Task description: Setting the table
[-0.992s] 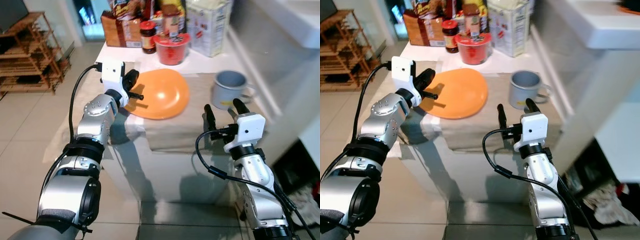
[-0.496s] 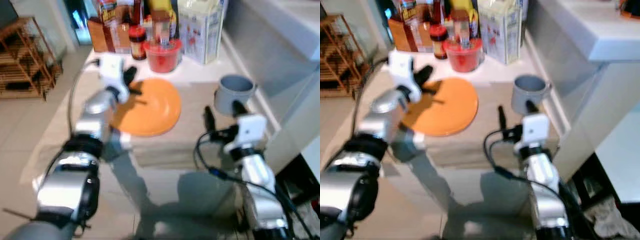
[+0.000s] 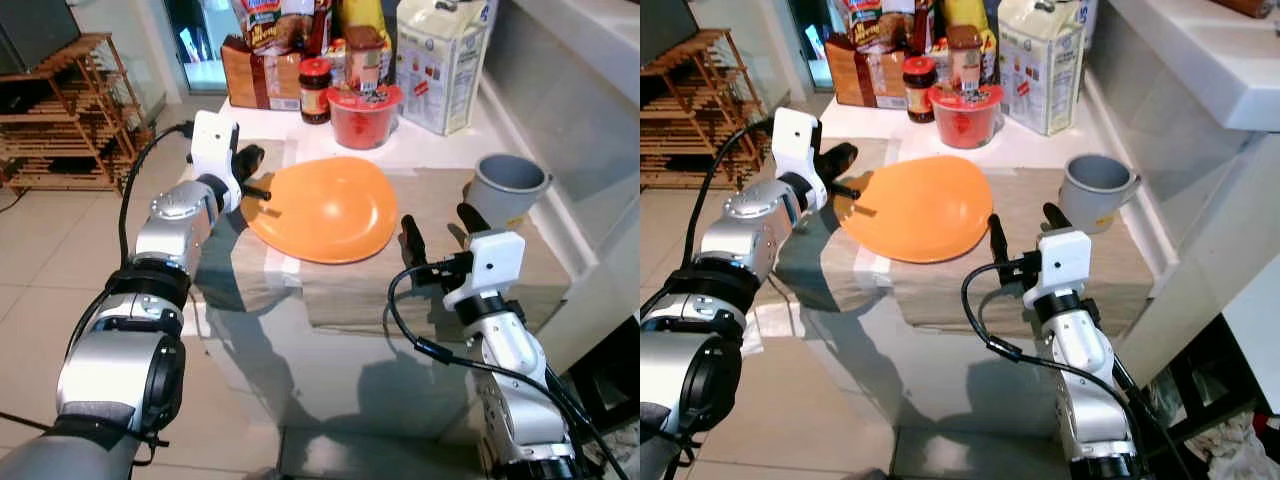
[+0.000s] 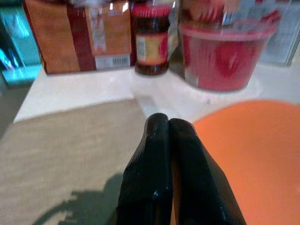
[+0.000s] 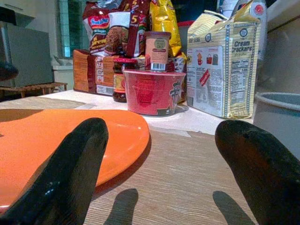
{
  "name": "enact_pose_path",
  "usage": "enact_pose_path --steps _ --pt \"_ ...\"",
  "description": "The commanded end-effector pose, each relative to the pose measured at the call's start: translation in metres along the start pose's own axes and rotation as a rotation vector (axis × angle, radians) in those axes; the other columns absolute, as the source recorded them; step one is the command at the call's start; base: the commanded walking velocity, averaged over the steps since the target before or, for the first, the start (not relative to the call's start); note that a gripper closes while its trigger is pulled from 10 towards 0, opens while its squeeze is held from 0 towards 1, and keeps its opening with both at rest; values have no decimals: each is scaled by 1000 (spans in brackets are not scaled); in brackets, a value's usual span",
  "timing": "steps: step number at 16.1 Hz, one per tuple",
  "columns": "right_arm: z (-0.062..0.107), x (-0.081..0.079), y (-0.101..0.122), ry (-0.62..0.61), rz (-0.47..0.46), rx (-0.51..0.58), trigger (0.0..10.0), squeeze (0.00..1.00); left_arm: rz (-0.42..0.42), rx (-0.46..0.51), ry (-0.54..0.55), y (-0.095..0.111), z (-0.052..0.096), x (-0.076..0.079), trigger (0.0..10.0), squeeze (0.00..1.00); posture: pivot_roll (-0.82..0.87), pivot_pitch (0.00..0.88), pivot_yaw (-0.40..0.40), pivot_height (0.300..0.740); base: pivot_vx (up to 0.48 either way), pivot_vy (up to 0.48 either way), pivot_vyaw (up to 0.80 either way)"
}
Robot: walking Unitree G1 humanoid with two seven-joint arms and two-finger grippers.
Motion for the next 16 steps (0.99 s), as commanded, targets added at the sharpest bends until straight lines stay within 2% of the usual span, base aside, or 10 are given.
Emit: enact_pose_path --steps 1,2,3,7,9,12,16 --pt "-1 3 1 -12 -25 -2 10000 0 0 -15 -20 3 1 -2 10000 0 -112 0 78 736 0 0 0" --pt "-1 4 1 -18 -37 -7 10000 0 7 -18 -22 2 1 -1 10000 0 -110 0 76 736 0 0 0" --pt "-3 5 1 -19 -49 -14 10000 0 54 -20 -43 0 3 4 10000 0 -109 0 75 736 0 0 0" --pt "-6 8 3 -22 -55 -13 10000 0 89 -39 -62 -9 8 11 10000 0 -97 0 64 736 0 0 0" --pt "-7 10 3 -28 -63 -18 10000 0 103 -75 -56 -17 14 9 10000 0 -96 0 67 736 0 0 0" --pt "-8 13 2 -42 -67 -27 10000 0 121 -77 -70 -14 29 13 10000 0 -86 0 65 736 0 0 0" --pt "-10 12 0 -36 -72 -35 10000 0 125 -47 -99 -2 36 22 10000 0 -74 0 61 736 0 0 0"
Point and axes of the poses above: a point about 5 cm out from each wrist's last joint towards the gripper, its own z axis pointing back from the gripper into the wrist, its own y axis along the axis of the wrist's last joint, x = y × z, the point moved 3 cm from there along -z, pointing out of the wrist towards the gripper, and after that the axes turned 13 degrees about -z, right-handed, at the moved point
